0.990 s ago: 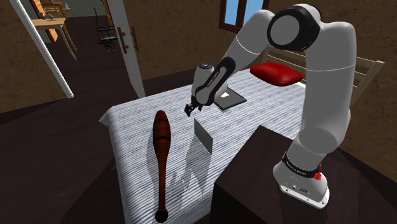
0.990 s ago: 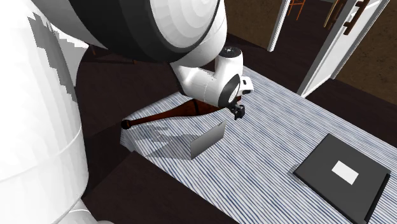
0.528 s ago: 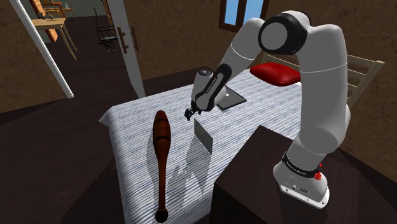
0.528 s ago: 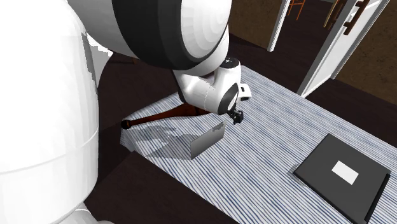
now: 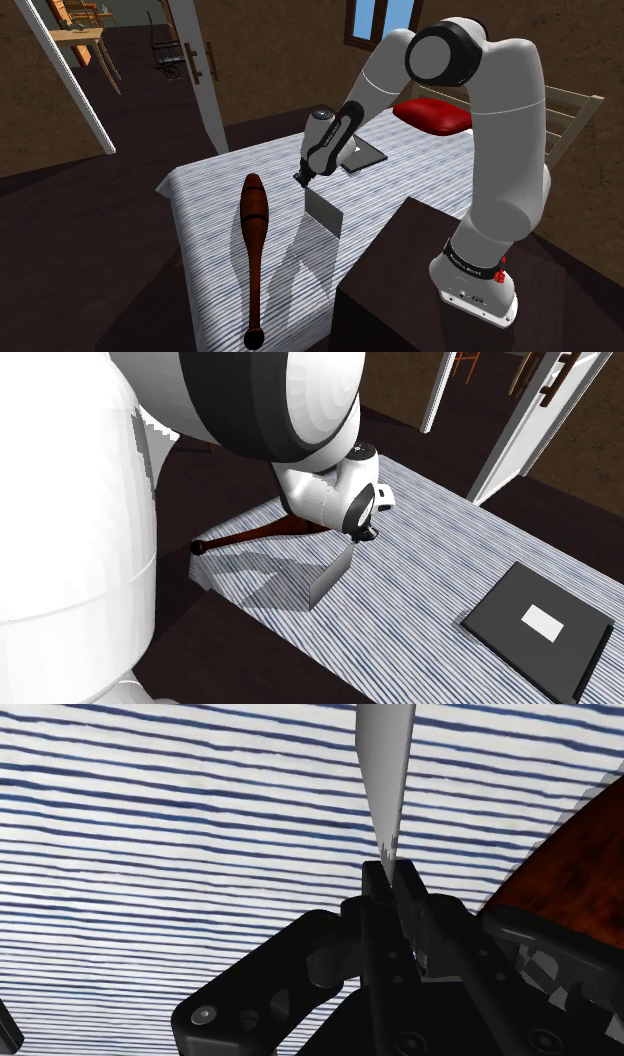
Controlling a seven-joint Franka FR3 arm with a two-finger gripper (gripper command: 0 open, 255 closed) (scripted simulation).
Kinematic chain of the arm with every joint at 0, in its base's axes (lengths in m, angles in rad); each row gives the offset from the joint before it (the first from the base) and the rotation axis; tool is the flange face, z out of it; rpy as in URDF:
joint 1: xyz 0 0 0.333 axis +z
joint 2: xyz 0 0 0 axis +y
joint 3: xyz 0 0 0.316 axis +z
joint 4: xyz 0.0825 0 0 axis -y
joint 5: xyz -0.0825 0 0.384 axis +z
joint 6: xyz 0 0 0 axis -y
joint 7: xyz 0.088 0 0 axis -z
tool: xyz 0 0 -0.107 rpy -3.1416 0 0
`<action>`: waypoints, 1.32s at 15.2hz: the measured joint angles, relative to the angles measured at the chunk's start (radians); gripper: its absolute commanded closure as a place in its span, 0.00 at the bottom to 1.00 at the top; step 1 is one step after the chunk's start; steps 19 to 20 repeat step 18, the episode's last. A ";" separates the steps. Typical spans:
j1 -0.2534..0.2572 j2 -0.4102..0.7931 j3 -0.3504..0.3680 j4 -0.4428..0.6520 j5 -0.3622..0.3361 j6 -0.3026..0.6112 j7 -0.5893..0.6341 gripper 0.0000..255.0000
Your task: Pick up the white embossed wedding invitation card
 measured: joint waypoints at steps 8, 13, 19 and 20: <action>-0.009 -0.065 0.011 -0.012 0.008 -0.053 -0.008 1.00; -0.016 -0.124 0.020 -0.011 0.018 -0.113 -0.015 1.00; -0.022 -0.178 0.028 -0.017 0.028 -0.162 -0.023 1.00; -0.022 -0.178 0.028 -0.017 0.028 -0.162 -0.023 1.00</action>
